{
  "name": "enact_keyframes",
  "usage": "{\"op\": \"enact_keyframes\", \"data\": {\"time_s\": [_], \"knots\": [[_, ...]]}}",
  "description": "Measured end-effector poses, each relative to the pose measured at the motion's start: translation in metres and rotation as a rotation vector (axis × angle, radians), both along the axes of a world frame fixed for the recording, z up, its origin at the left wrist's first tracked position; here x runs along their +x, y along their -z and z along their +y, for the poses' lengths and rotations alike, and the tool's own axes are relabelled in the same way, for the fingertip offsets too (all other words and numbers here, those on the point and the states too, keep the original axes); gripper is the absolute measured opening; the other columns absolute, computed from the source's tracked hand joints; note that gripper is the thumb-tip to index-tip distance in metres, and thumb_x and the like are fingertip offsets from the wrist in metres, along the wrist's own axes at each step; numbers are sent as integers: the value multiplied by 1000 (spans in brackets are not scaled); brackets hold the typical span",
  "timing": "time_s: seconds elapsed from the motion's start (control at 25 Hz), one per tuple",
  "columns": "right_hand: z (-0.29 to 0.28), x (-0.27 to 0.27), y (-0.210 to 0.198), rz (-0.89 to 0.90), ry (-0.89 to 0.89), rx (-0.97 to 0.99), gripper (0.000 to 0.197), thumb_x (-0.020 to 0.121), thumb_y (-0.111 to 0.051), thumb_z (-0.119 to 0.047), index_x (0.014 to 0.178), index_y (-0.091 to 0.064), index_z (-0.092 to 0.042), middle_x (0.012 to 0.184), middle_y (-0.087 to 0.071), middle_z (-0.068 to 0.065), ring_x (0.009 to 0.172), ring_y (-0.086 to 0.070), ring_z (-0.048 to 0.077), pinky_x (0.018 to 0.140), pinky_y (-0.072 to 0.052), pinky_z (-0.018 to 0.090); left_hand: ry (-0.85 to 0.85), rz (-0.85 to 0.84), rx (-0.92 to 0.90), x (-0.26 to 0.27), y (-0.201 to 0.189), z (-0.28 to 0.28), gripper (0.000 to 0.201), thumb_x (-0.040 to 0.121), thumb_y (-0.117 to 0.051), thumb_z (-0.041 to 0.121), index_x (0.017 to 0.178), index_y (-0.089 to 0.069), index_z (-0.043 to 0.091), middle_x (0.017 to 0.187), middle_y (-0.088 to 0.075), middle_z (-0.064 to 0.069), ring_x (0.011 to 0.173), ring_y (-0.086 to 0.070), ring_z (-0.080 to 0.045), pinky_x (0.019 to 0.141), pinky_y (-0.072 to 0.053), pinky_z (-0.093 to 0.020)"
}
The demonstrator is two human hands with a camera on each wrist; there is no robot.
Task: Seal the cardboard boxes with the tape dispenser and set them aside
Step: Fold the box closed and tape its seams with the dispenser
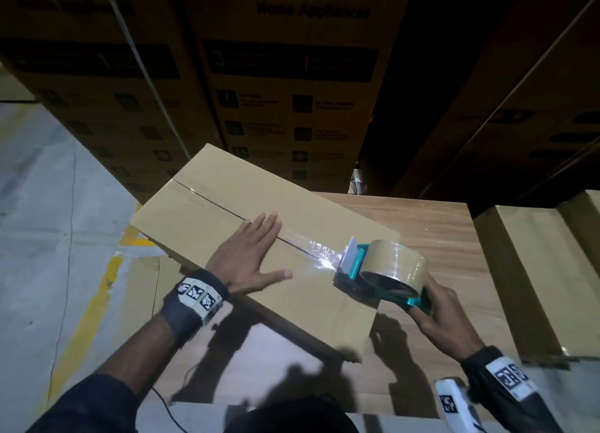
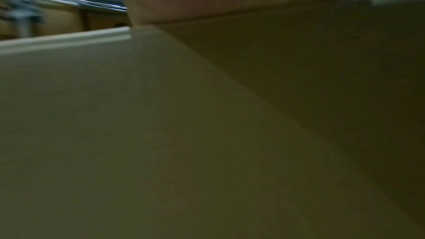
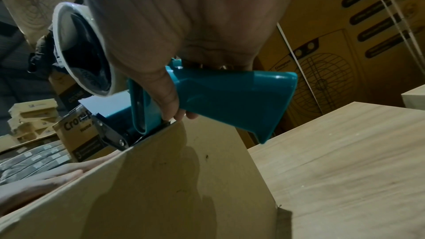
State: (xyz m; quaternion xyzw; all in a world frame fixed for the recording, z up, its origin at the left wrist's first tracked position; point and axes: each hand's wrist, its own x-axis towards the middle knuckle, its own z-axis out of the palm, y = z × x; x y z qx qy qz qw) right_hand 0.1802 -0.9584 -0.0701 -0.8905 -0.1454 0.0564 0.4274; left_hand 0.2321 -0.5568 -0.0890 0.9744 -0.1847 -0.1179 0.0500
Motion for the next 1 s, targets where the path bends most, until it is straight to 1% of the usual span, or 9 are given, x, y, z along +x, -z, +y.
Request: {"op": "enact_keyframes", "data": {"time_s": [0.04,0.2,0.32,0.4,0.52,0.64,0.8,0.84,1.0], "knots": [[-1,1,3,6,6,-1,86,84,-73,11,134,-47,-54,108,-68,-27,96,-67,1,76,-56,23,24,30,-3,-8,0,-19,115,82,-14,97,162,14,19,168,23,-2,156,18,-18,129,2,-42],[-2,0,11,40,16,5,73,84,-73,12,139,-50,-30,112,-67,-31,101,-66,-3,80,-51,10,77,106,-127,-43,-2,-103,138,66,-24,107,162,14,15,169,22,-5,156,21,-20,128,5,-42],[-5,0,9,25,18,10,76,84,-73,12,137,-49,-36,111,-67,-28,99,-67,-2,78,-51,9,109,79,-149,-51,1,-146,137,61,-31,109,163,-19,18,171,-10,-8,159,3,-22,128,1,-46],[-10,1,8,22,23,2,77,84,-73,12,136,-48,-39,110,-68,-28,97,-67,-2,76,-50,8,75,53,-129,-52,3,-159,136,58,-31,110,160,-30,20,171,-14,-5,158,7,-19,127,3,-49],[-11,2,9,19,21,1,72,83,-73,12,137,-49,-30,109,-66,-35,99,-66,-5,78,-50,7,-12,44,-119,-56,7,-165,137,57,-26,111,161,-30,22,172,0,-3,155,22,-15,126,7,-52],[-4,3,10,6,18,29,72,84,-73,10,136,-49,-33,109,-67,-33,100,-65,-6,80,-50,8,-29,41,-129,-54,5,-161,126,65,-31,105,161,-31,23,172,-3,-2,157,16,-16,126,7,-52],[25,12,20,-11,-27,6,61,87,-72,-4,137,-52,-33,104,-70,-14,93,-67,5,77,-58,35,25,-21,-57,-44,-3,-119,124,66,-18,104,161,-26,25,169,-23,-4,158,-7,-22,127,5,-50],[34,15,21,-27,-52,-14,53,89,-71,-8,133,-54,-31,107,-68,-13,93,-65,5,76,-57,36,35,-24,-28,-41,-2,-108,127,65,-15,105,162,-25,23,169,-22,-6,158,-8,-22,127,4,-49],[43,22,9,-95,-157,-60,37,94,-68,-11,122,-58,-33,114,-63,-19,96,-59,-2,76,-48,17,35,-15,3,-37,2,-93,124,70,-22,104,162,-26,20,170,-18,-8,158,-6,-23,128,-2,-45]]}}
